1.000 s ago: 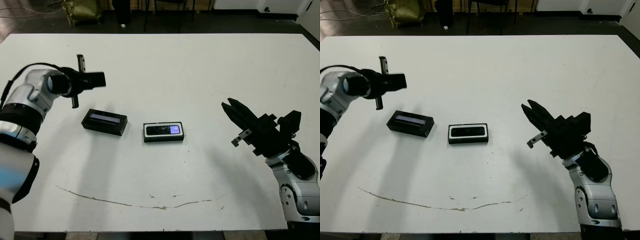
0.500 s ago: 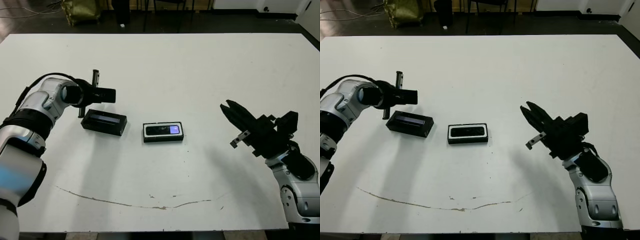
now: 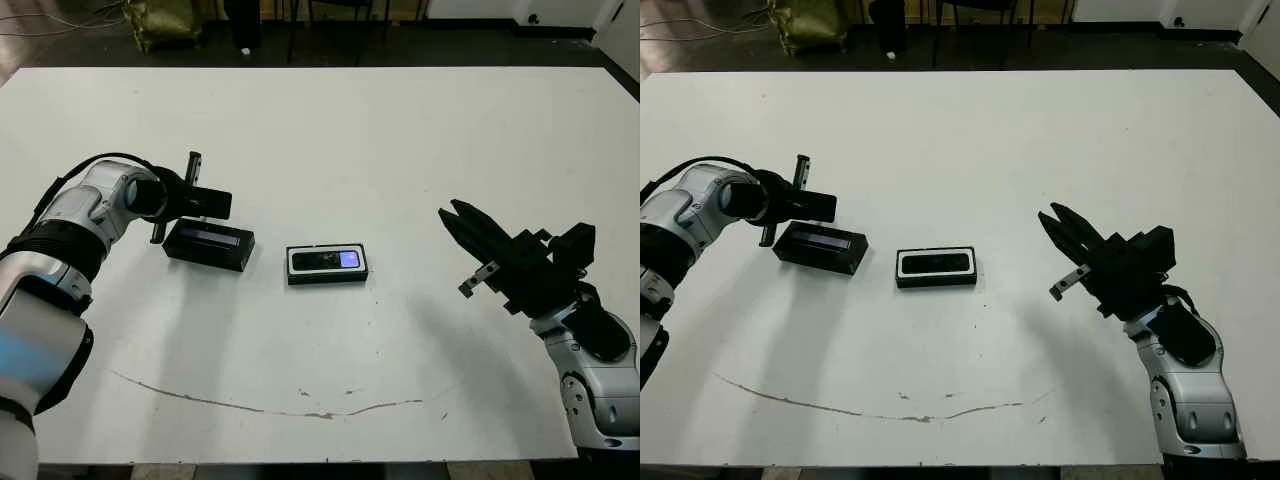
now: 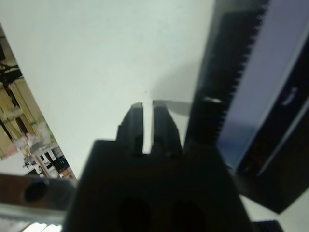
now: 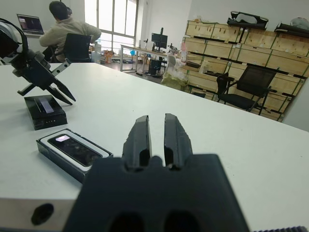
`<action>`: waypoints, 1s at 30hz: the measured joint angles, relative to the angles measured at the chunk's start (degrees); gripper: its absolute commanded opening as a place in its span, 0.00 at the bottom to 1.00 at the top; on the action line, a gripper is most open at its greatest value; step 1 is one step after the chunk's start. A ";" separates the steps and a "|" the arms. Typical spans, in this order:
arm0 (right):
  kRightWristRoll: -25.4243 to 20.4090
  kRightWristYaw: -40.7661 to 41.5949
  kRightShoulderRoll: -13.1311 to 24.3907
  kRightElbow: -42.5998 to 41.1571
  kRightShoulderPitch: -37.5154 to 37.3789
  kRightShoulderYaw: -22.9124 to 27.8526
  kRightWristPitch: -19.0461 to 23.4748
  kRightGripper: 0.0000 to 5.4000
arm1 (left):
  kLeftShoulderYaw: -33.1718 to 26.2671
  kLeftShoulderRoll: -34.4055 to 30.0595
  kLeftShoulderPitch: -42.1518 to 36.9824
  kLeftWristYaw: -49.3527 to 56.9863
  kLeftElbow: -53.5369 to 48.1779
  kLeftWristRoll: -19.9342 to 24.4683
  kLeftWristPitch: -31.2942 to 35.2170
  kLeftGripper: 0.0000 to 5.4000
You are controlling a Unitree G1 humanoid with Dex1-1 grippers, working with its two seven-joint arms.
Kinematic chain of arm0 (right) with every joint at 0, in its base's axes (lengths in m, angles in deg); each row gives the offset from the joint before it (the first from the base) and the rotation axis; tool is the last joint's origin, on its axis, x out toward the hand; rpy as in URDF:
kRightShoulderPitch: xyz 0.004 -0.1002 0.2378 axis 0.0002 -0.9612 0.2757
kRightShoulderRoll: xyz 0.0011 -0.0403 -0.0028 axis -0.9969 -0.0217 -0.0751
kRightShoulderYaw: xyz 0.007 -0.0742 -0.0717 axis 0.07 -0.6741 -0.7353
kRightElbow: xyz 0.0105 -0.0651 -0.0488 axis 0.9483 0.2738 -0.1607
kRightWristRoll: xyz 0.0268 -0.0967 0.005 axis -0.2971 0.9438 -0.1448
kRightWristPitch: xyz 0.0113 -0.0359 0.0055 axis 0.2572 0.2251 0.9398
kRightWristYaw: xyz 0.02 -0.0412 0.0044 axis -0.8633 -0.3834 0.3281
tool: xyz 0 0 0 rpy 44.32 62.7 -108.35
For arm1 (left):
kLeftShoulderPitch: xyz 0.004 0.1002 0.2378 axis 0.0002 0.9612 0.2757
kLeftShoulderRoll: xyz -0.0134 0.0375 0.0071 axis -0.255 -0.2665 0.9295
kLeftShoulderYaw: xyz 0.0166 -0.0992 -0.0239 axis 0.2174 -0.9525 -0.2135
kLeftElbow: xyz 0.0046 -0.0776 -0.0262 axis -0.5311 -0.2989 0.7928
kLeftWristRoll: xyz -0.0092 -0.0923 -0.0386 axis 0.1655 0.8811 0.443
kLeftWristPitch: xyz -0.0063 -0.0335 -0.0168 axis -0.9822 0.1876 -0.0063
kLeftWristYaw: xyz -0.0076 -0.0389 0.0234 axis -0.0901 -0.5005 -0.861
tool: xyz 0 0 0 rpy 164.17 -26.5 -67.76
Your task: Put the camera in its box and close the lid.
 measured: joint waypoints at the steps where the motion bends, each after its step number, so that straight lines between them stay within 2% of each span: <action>1: -0.07 0.01 0.00 0.00 -0.01 0.00 0.00 0.00 | 0.11 -0.01 -0.03 -0.08 0.08 -0.09 0.02 0.00; 6: -0.14 -0.05 0.01 -0.06 -0.17 -0.04 0.01 0.00 | 1.81 0.03 -1.33 -2.04 0.23 -2.35 1.46 0.00; 13: 0.58 -0.62 0.24 -0.41 -0.60 -0.25 0.12 0.00 | 0.60 -0.10 -1.40 -8.95 -1.82 -0.97 7.62 0.00; 25: 0.27 -0.56 0.91 -0.39 -0.63 -0.61 0.90 0.00 | -1.31 -4.55 7.23 -23.61 -26.53 0.40 19.97 0.00; 30: 0.46 -1.37 1.11 -1.66 -0.63 -0.73 3.49 0.00 | -1.78 -5.68 9.29 -25.95 -32.35 1.43 21.00 0.00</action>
